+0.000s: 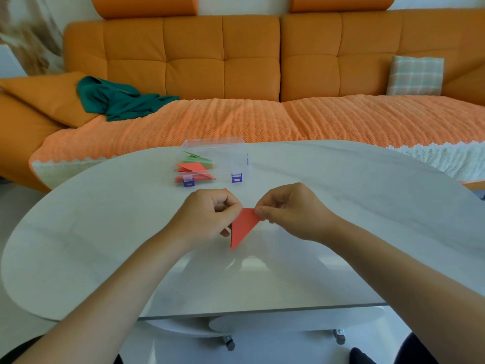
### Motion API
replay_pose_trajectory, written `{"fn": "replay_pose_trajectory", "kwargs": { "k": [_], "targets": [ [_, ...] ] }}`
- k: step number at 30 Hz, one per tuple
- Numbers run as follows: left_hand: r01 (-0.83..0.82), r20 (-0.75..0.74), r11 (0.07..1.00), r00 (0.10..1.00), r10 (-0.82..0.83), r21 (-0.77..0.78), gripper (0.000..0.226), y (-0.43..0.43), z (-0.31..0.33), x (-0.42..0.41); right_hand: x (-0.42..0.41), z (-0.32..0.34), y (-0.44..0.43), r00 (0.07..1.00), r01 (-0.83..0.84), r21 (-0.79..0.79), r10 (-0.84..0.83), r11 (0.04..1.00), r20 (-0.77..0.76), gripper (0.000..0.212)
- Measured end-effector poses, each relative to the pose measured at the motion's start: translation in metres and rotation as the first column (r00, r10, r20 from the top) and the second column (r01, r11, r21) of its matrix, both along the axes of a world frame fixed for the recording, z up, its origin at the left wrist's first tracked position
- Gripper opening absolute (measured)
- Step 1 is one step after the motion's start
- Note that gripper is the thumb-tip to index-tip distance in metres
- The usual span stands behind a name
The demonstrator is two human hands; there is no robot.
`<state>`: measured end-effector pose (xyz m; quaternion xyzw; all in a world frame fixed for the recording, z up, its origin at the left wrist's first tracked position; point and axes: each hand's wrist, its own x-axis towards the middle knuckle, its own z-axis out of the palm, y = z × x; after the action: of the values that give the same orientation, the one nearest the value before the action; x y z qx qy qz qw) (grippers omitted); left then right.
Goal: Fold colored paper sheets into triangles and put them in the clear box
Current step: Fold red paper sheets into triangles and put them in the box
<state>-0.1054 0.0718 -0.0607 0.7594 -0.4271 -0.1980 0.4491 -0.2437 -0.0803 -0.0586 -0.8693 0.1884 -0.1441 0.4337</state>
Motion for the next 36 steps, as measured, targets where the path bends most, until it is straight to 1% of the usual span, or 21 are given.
{"fn": "replay_pose_trajectory", "kwargs": {
  "k": [2, 5, 7, 9, 11, 13, 15, 17, 19, 22, 23, 25, 27, 29, 31, 34, 36],
  "targets": [
    [0.002, 0.027, 1.0, 1.0, -0.002, -0.004, 0.015, -0.001, -0.003, -0.002, 0.001, -0.001, 0.001, 1.0, -0.011, -0.018, 0.012, 1.0, 0.002, 0.012],
    [0.004, 0.122, 1.0, 0.993, -0.005, 0.003, 0.014, -0.002, -0.003, -0.007, 0.003, -0.001, 0.003, 1.0, -0.028, -0.036, 0.028, 0.999, 0.004, 0.011],
    [-0.003, 0.134, 1.0, 0.991, -0.002, 0.032, 0.016, -0.001, 0.001, -0.005, 0.003, 0.001, 0.002, 1.0, -0.02, -0.03, 0.02, 0.999, -0.002, 0.012],
    [-0.027, 0.11, 0.998, 0.994, 0.021, 0.055, 0.02, 0.002, 0.006, 0.002, 0.004, 0.002, -0.001, 1.0, 0.018, 0.013, -0.018, 1.0, 0.002, 0.013],
    [-0.073, 0.094, 0.996, 0.993, 0.069, 0.042, 0.022, 0.005, 0.007, 0.011, 0.004, 0.002, -0.006, 0.996, 0.084, 0.037, -0.084, 0.996, 0.009, 0.015],
    [-0.157, 0.064, 0.987, 0.985, 0.158, -0.028, 0.021, 0.005, 0.003, 0.02, 0.004, 0.001, -0.009, 0.989, 0.147, 0.06, -0.149, 0.987, 0.024, 0.016],
    [-0.229, -0.027, 0.966, 0.973, 0.228, -0.123, 0.017, 0.002, -0.001, 0.021, 0.003, 0.001, -0.01, 0.983, 0.173, 0.104, -0.179, 0.979, 0.041, 0.016],
    [-0.204, -0.093, 0.965, 0.977, 0.191, -0.162, 0.013, -0.003, -0.005, 0.014, 0.003, 0.001, -0.008, 0.982, 0.166, 0.158, -0.177, 0.973, 0.06, 0.016],
    [-0.178, -0.114, 0.971, 0.98, 0.161, -0.159, 0.011, -0.007, -0.01, 0.005, 0.005, 0.001, -0.005, 0.982, 0.151, 0.199, -0.17, 0.968, 0.08, 0.015],
    [-0.242, -0.119, 0.96, 0.967, 0.226, -0.144, 0.012, -0.009, -0.013, 0.0, 0.006, 0.0, -0.002, 0.985, 0.144, 0.21, -0.16, 0.967, 0.062, 0.015],
    [-0.256, -0.115, 0.956, 0.964, 0.241, -0.141, 0.013, -0.009, -0.012, -0.001, 0.006, -0.001, -0.002, 0.988, 0.14, 0.188, -0.149, 0.972, 0.035, 0.015],
    [-0.25, -0.081, 0.96, 0.967, 0.241, -0.129, 0.013, -0.009, -0.011, -0.002, 0.004, -0.002, -0.002, 0.993, 0.118, 0.095, -0.115, 0.989, -0.031, 0.013],
    [-0.188, -0.005, 0.977, 0.982, 0.188, -0.098, 0.016, -0.008, -0.012, -0.005, 0.004, -0.004, 0.0, 0.996, 0.084, 0.033, -0.083, 0.996, -0.045, 0.008],
    [-0.125, 0.061, 0.991, 0.99, 0.128, -0.054, 0.015, -0.007, -0.013, -0.009, 0.006, -0.005, 0.003, 0.998, 0.07, 0.049, -0.07, 0.996, -0.002, 0.007],
    [-0.105, 0.086, 0.994, 0.99, 0.108, -0.044, 0.015, -0.008, -0.013, -0.011, 0.007, -0.006, 0.005, 0.996, 0.08, 0.032, -0.081, 0.996, 0.035, 0.01],
    [-0.103, 0.114, 0.994, 0.988, 0.107, -0.047, 0.017, -0.009, -0.011, -0.011, 0.008, -0.006, 0.006, 0.995, 0.087, 0.056, -0.089, 0.995, 0.036, 0.013],
    [-0.096, 0.157, 0.995, 0.983, 0.098, -0.022, 0.017, -0.007, -0.009, -0.009, 0.009, -0.005, 0.005, 0.994, 0.099, 0.084, -0.102, 0.992, 0.034, 0.015]
  ]
}}
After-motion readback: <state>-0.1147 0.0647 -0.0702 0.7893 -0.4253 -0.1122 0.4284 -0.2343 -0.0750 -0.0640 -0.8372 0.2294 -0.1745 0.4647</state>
